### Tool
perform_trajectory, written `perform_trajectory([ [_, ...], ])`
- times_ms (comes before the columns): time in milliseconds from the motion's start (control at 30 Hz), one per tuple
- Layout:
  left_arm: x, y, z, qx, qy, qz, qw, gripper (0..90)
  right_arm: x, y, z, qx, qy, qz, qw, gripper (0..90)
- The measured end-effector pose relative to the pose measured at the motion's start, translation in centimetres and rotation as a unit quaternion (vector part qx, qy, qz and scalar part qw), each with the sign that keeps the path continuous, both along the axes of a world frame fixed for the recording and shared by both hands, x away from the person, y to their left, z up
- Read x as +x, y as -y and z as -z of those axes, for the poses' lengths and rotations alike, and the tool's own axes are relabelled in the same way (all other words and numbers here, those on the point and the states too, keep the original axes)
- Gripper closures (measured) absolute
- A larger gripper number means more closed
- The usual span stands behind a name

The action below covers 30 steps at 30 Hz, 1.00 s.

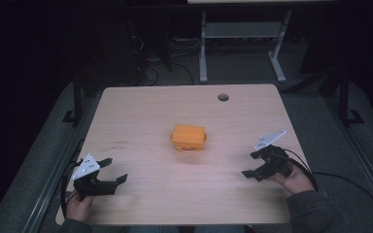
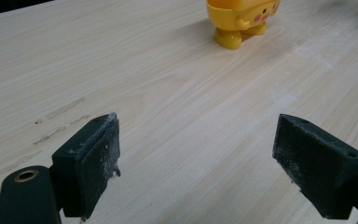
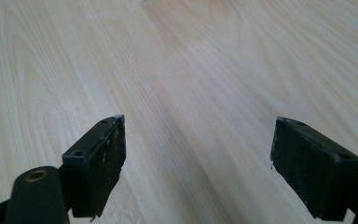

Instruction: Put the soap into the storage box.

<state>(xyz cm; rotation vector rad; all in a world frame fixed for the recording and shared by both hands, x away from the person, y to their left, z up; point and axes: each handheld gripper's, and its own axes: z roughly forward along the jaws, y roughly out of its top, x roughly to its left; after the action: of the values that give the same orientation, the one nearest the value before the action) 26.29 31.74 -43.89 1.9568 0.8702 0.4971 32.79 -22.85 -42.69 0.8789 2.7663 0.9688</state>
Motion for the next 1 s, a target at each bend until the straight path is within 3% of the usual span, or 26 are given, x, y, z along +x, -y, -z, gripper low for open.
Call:
perform_trajectory([
  [667,0.0,0.0,0.2,0.005,-0.004,-0.002,1.0000,14.3,-2.7,2.3,2.2,0.011,-0.013,0.027,0.9995,17.7],
  [1000,0.1,0.1,0.2,0.010,-0.003,-0.001,0.9999,14.3,-4.5,3.3,3.0,0.018,-0.007,0.037,0.9991,17.7],
])
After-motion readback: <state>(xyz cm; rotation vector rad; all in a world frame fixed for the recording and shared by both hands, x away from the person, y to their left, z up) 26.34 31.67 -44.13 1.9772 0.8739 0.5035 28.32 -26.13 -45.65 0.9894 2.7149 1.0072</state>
